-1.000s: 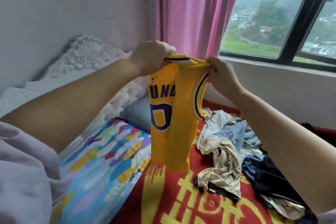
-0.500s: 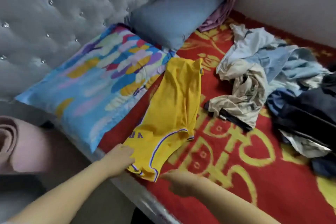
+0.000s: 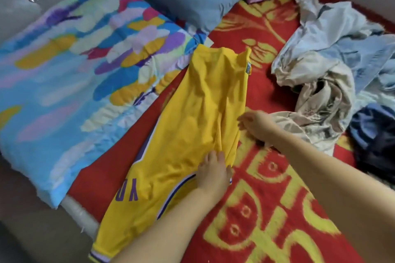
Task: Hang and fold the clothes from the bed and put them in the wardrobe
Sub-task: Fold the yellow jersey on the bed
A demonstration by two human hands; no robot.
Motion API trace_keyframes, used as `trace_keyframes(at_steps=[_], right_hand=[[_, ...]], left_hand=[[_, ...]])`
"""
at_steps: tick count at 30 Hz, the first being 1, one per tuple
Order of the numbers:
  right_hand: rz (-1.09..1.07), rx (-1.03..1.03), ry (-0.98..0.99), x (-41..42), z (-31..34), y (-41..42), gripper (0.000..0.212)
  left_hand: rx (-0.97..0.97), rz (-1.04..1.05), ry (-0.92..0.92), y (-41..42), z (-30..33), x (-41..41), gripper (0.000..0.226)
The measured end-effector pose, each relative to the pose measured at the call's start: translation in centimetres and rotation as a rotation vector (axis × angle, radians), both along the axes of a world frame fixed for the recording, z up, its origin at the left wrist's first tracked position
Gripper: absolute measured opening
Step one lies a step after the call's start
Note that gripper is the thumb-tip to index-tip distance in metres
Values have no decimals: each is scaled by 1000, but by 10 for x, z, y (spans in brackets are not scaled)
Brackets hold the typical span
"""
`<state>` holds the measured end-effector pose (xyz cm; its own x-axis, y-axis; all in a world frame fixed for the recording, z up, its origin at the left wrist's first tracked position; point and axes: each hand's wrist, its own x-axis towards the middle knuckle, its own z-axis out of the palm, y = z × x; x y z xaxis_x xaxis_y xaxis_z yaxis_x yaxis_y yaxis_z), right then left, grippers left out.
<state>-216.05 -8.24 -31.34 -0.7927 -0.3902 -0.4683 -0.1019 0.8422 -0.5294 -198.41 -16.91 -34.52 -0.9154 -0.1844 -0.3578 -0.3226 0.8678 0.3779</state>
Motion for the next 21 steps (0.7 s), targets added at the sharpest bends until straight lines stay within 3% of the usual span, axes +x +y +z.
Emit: trace_keyframes(at_steps=[3,7,11,12,15,19,21], right_hand=[[-100,-101,25,-55,-8,-41,30],[-34,0,162,-105,-26,-77,45],[-190,147,241,-141,-44,-66,52],[-278,170,262,-148,-47,-59,50],[-436,199,292,-164,-51,-45,47],[-453,191,258,-187,-50,-68,59],[-480,208,188,-198,-49,-79,42]], left_hand=[[-31,110,-178,4,-26,-34,63],[16,143,-205,-17,-55,-39,35],[581,332,68,-49,-62,-21,8],[649,387,138,-54,-59,-16,18],[644,414,318,-56,-52,0,23],[497,221,515,-45,-42,-2,10],[457,142,526,-43,-40,-6,12]])
